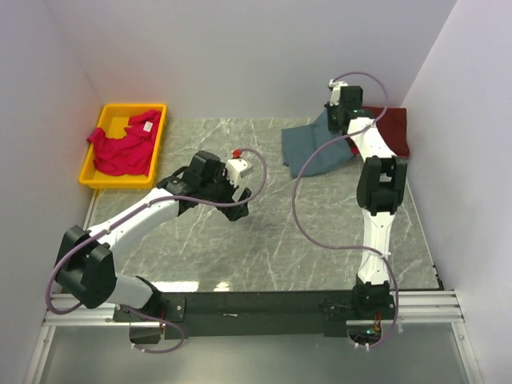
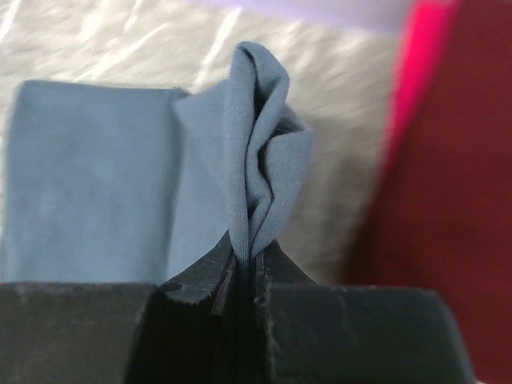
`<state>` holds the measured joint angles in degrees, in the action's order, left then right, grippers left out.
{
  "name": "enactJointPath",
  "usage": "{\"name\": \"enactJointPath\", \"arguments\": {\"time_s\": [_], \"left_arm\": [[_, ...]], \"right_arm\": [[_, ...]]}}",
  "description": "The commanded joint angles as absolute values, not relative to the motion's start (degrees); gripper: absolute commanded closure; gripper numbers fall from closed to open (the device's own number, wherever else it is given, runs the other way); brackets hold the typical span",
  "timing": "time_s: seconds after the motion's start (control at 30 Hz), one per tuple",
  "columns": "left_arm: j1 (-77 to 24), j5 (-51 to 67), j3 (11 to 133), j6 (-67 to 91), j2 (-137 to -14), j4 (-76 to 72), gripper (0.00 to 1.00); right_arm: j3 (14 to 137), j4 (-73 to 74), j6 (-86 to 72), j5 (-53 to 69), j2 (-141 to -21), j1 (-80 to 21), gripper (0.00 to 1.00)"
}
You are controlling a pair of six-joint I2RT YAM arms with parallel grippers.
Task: Fold and stack the t-shirts
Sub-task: Neatly place the folded tshirt to the corner
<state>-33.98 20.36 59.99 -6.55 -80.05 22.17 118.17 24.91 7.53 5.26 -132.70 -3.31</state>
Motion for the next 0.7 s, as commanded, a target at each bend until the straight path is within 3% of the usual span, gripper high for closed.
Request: {"name": "enactJointPath", "arguments": {"time_s": [0.0,0.27,0.67], "left_arm": [[-33.5,22.8,58.8,-5.5,-76.9,22.5,0.01],[-33.3,23.0,56.3,-5.4,-74.9,21.1,0.01],[-33.3,24.0,54.4,-6.3,-74.5,20.3,0.01]], "right_arm": [[123.9,20.8,16.5,2.2,-131.0,-1.8,1.0],[130.0,21.4,18.6,1.8,-130.1,-0.3,1.0],[128.7,20.1,19.6,1.4,-124.5,-0.2,1.0]]}}
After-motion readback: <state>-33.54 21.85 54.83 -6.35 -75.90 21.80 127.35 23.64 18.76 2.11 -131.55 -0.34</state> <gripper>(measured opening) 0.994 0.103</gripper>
